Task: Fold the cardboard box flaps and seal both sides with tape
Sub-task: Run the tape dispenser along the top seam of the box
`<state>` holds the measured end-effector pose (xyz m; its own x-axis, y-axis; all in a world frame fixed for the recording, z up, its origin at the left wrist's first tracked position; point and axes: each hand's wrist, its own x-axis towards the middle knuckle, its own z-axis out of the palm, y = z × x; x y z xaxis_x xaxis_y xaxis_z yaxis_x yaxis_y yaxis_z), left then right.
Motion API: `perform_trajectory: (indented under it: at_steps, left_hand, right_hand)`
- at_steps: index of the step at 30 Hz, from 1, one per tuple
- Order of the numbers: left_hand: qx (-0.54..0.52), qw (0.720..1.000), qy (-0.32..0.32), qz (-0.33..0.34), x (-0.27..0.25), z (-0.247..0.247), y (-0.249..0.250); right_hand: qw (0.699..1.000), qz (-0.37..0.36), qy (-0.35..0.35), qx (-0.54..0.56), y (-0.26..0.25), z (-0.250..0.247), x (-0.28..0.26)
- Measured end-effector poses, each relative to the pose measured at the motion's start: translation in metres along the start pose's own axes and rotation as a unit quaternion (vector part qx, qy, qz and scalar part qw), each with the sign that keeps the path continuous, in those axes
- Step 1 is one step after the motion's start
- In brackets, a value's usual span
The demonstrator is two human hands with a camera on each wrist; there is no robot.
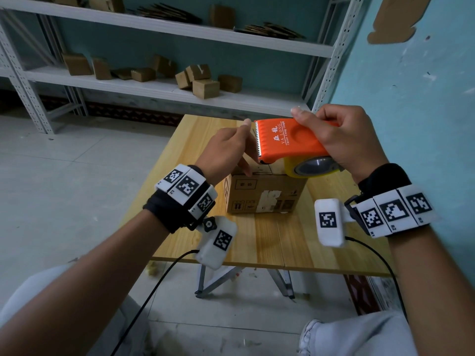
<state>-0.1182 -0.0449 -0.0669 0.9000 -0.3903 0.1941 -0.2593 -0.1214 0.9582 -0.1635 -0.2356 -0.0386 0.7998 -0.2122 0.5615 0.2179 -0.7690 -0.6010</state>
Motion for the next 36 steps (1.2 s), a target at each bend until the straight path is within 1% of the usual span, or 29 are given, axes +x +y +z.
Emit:
perform_trajectory:
  at_steps: [6,11,16,21,24,30,36]
  left_hand:
    - [0.005,0.999,0.031,-0.011,0.003,0.006,0.000]
    - [-0.035,0.999,0.017,-0.004,0.000,0.011,0.003]
    - [-0.035,0.999,0.026,0.005,0.004,0.015,-0.005]
    - [-0.001,0.997,0.061,0.049,0.011,0.015,-0.015]
    - [0.026,0.995,0.071,0.072,0.014,0.015,-0.018]
    - [0.017,0.994,0.071,0.087,0.018,0.013,-0.022]
    - [0.044,0.990,0.085,0.106,0.018,0.013,-0.025]
  right_hand:
    - [1.000,-0.002,-0.001,0.003,-0.001,0.001,0.000]
    - [1.000,-0.005,0.005,0.002,0.000,0.001,0.000]
    - [1.000,-0.005,0.004,0.001,0.001,0.001,0.000]
    - [1.000,-0.001,0.004,0.004,0.001,0.000,-0.001]
    - [1.000,-0.002,0.004,0.004,0.000,-0.001,-0.001]
    - [1.000,-0.005,0.004,-0.003,-0.001,-0.001,-0.002]
    - [1.000,-0.016,0.010,-0.017,0.000,-0.001,-0.002]
